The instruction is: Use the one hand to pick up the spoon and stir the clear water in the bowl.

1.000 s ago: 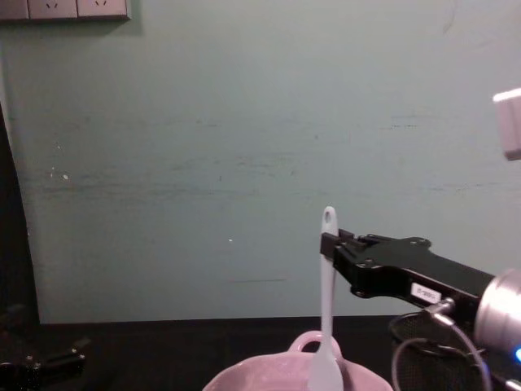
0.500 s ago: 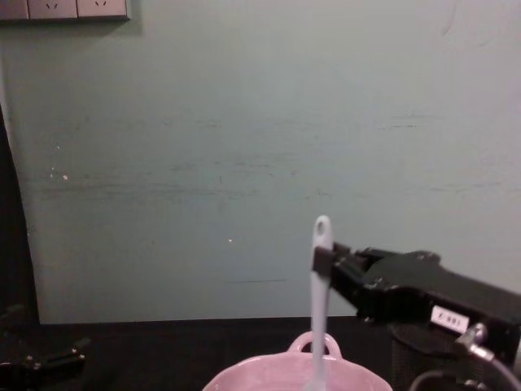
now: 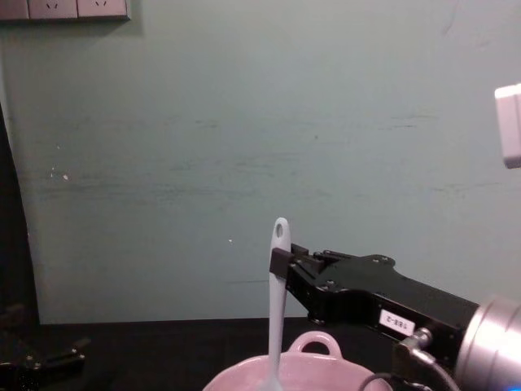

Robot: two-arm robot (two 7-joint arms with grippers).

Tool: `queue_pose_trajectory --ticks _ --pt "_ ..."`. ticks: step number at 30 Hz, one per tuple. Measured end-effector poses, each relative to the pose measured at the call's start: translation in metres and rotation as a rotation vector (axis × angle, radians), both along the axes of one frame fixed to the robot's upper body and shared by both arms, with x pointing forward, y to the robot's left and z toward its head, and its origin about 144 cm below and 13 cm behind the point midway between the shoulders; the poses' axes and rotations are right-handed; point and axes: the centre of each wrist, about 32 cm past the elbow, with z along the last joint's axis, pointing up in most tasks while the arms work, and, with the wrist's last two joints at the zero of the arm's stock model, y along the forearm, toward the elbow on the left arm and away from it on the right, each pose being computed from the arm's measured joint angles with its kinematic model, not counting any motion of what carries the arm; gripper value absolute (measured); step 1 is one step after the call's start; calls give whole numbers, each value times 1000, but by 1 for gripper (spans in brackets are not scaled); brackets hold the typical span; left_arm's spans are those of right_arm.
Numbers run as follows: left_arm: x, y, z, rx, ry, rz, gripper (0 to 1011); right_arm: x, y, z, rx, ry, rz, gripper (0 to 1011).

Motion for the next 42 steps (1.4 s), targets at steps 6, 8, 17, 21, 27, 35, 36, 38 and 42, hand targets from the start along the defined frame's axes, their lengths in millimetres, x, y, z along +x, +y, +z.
queue_pose_trajectory --ticks 6,8,17,21,27,35,36,38,42 --pt "0 0 0 0 0 0 1011 9 6 -4 8 -19 -32 112" --pt "0 0 0 0 0 0 1011 14 8 -5 8 -28 -51 112" --pt "0 0 0 0 0 0 1011 26 2 -7 -8 -57 -134 112" --pt "0 0 0 0 0 0 1011 27 -3 -7 -21 -64 -155 112" --pt "0 0 0 0 0 0 1011 20 -14 -4 -37 -60 -168 112" --pt "0 0 0 0 0 0 1011 1 -21 3 -27 -25 -120 112" --pt "0 0 0 0 0 0 1011 -1 -21 3 -24 -21 -115 112" --pt "0 0 0 0 0 0 1011 -4 -20 3 -18 -14 -101 112" --pt "0 0 0 0 0 0 1011 -9 -13 3 -3 8 -66 112"
